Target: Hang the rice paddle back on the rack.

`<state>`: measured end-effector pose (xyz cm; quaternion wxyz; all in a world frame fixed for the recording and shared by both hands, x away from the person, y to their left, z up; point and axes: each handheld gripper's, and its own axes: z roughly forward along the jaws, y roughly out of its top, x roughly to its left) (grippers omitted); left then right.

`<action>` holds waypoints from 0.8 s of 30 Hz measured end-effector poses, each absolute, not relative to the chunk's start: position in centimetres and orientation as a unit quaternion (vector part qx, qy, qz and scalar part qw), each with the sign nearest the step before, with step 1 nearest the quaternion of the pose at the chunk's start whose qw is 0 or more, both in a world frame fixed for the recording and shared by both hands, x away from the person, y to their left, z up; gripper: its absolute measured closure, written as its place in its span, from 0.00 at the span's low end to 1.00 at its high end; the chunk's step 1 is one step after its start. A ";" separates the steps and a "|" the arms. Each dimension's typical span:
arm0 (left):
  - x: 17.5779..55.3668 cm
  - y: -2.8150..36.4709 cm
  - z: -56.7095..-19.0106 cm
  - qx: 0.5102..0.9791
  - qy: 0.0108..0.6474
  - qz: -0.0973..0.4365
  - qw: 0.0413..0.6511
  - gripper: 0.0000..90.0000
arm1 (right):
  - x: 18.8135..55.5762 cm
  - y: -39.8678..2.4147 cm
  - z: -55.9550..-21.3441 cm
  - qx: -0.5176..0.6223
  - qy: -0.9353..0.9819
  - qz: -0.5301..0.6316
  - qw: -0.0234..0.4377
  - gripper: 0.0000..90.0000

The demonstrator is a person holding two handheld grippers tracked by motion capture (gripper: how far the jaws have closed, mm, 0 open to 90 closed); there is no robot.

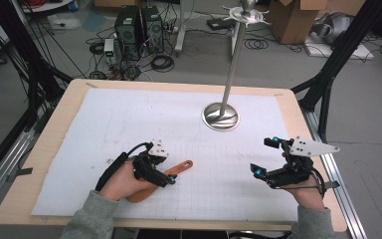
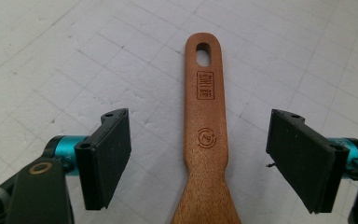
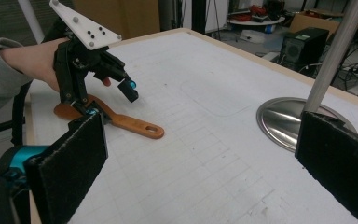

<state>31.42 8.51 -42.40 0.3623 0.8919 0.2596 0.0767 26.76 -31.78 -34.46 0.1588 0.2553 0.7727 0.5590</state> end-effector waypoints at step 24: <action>31.6 7.9 -42.9 0.906 0.253 0.075 0.332 0.44 | 26.6 -32.1 -34.5 0.256 0.772 0.559 0.160 0.01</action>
